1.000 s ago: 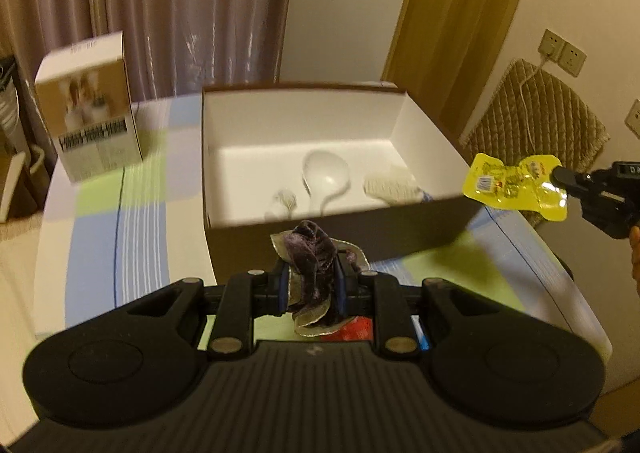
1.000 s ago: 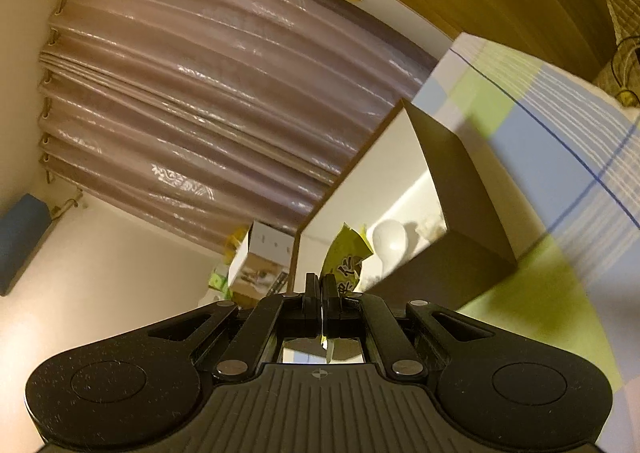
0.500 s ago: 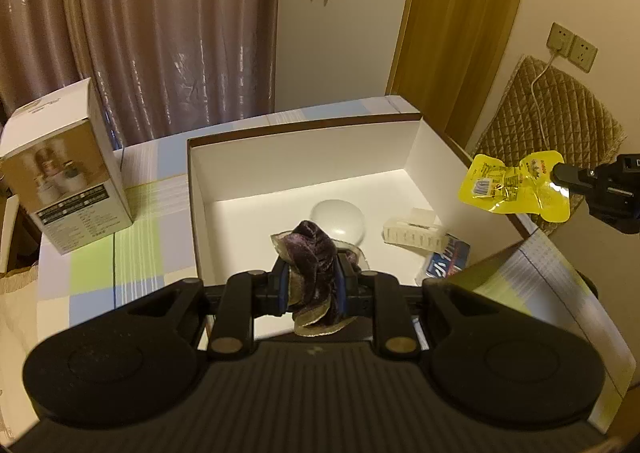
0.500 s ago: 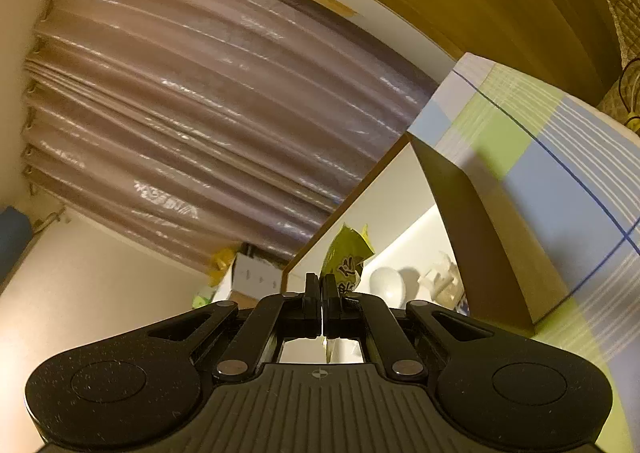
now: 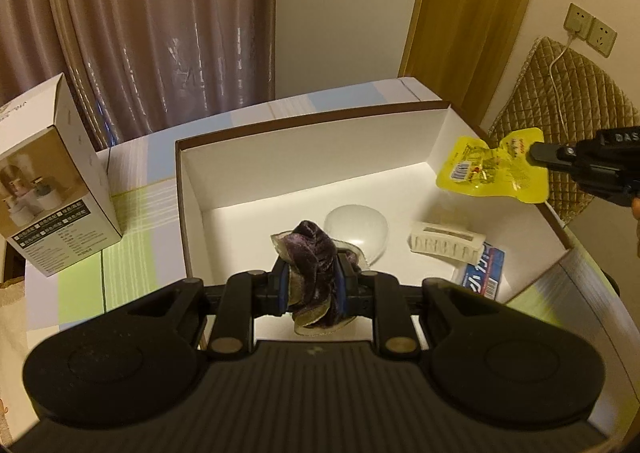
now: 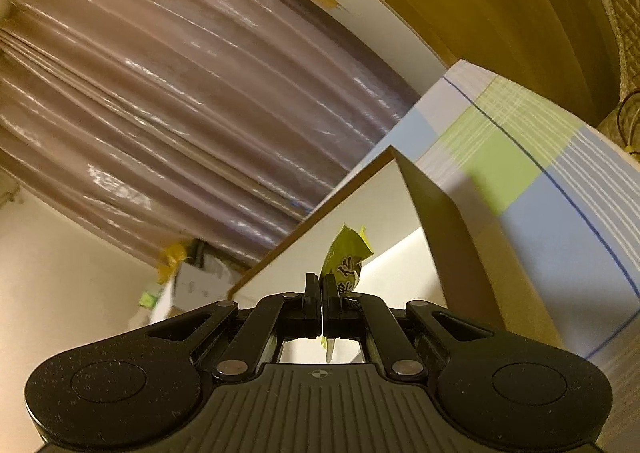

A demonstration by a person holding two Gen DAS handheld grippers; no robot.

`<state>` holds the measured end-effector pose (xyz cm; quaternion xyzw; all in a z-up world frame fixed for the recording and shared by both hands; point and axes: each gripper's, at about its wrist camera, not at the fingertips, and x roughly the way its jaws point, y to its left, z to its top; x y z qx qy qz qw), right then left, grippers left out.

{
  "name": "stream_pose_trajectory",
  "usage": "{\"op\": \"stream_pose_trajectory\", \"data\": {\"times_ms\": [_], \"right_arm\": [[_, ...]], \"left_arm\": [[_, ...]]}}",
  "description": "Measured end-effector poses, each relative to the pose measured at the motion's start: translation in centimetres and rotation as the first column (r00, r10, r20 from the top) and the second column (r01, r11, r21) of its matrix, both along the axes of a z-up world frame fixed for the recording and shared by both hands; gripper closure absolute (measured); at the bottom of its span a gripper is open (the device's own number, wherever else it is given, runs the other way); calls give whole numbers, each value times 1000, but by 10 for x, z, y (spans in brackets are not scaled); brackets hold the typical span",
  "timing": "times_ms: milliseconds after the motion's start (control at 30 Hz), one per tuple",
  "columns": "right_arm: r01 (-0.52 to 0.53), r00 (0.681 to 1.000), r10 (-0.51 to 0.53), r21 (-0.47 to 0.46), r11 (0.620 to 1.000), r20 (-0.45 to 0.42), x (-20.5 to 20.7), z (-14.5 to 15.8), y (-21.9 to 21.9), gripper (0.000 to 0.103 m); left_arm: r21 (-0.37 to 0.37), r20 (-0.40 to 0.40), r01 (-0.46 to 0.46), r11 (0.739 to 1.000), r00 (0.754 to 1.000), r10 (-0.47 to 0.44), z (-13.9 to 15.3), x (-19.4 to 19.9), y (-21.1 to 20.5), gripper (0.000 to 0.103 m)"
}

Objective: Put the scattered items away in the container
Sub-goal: 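Open the right tool to drop the yellow packet while the left tool releases the scrunchie into the box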

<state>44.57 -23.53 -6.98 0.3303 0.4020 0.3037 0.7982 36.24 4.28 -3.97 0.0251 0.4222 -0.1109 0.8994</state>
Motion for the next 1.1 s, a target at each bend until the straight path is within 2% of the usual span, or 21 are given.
{"op": "stream_pose_trajectory", "data": {"times_ms": [233,400,500,533,600,633,667,700,733,767,967,1100], "right_arm": [[21,1000,-22,-85,996,-12,24,-20,23,100],[7,1000,-5,-157,988,17,33,-29,38,100],[-45,997,62,-270,962,56,37,-28,56,100],[-63,994,88,-313,948,67,36,-27,62,95],[-105,985,146,-343,933,96,30,-24,70,75],[-121,980,166,-339,933,107,26,-22,72,59],[-128,977,178,-346,929,114,21,-19,74,51],[-126,976,181,-369,921,118,16,-16,78,47],[-118,976,182,-406,906,122,11,-13,80,31],[-111,975,184,-441,891,127,6,-11,83,25],[-179,948,301,-613,769,100,-18,-5,92,25],[-201,934,348,-677,708,87,-32,-9,93,25]], "left_arm": [[-8,-24,-8,1000,1000,8,-12,14,6,85],[-7,-35,-12,1000,999,11,-18,19,8,85],[-5,-41,-12,1000,999,12,-21,20,8,85],[-5,-42,-11,1000,999,11,-21,21,8,85],[-7,-44,-14,1000,999,13,-22,20,7,85],[-8,-44,-17,1000,999,16,-22,20,7,85],[-9,-44,-19,1000,999,19,-22,20,7,85],[-9,-44,-22,1000,999,21,-22,21,7,85],[-8,-44,-25,1000,999,24,-22,21,7,85],[-7,-43,-27,1000,999,27,-21,21,8,85],[-6,-45,-33,999,998,33,-20,22,9,85],[-6,-53,-32,999,998,32,-22,23,7,85]]}}
